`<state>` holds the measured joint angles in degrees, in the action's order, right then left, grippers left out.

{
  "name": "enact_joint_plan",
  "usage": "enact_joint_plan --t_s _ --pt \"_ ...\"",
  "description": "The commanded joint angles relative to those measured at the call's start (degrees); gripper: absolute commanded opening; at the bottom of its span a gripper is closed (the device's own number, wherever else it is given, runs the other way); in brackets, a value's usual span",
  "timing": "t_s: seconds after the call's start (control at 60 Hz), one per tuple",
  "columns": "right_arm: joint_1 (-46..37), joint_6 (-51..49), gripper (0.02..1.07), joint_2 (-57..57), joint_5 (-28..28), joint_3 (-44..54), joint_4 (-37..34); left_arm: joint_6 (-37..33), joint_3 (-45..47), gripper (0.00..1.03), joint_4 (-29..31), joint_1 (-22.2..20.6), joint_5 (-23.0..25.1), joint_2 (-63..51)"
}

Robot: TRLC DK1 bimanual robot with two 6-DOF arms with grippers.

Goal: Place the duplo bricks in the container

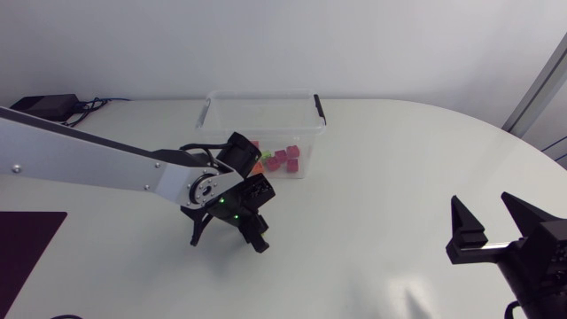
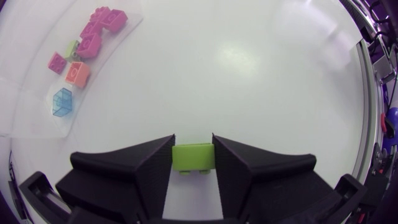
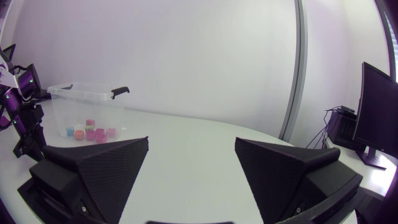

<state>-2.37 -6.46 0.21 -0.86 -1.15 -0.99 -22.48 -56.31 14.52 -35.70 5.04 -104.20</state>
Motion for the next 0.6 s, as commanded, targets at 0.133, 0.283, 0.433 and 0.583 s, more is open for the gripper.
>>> enact_joint_plan --t_s 0.133,0.283,0.433,0.583 --pt "-0.44 -0.84 1.03 -0.56 -0.28 1.15 0.56 1.03 -0.29 0.16 0.24 0.46 -0.56 0.49" --pt "-0.44 -0.84 1.03 -0.56 -0.28 1.15 0.56 1.3 0.33 0.16 0.94 1.6 -0.56 5.06" --pt "-0.44 -0.84 1.03 -0.56 -0.28 1.15 0.56 1.21 -1.61 0.16 4.9 3.18 -0.64 11.13" --pt "-0.44 -0.84 1.03 -0.56 -0.28 1.15 0.56 2.09 -7.32 0.16 6.04 8.72 -0.56 16.66"
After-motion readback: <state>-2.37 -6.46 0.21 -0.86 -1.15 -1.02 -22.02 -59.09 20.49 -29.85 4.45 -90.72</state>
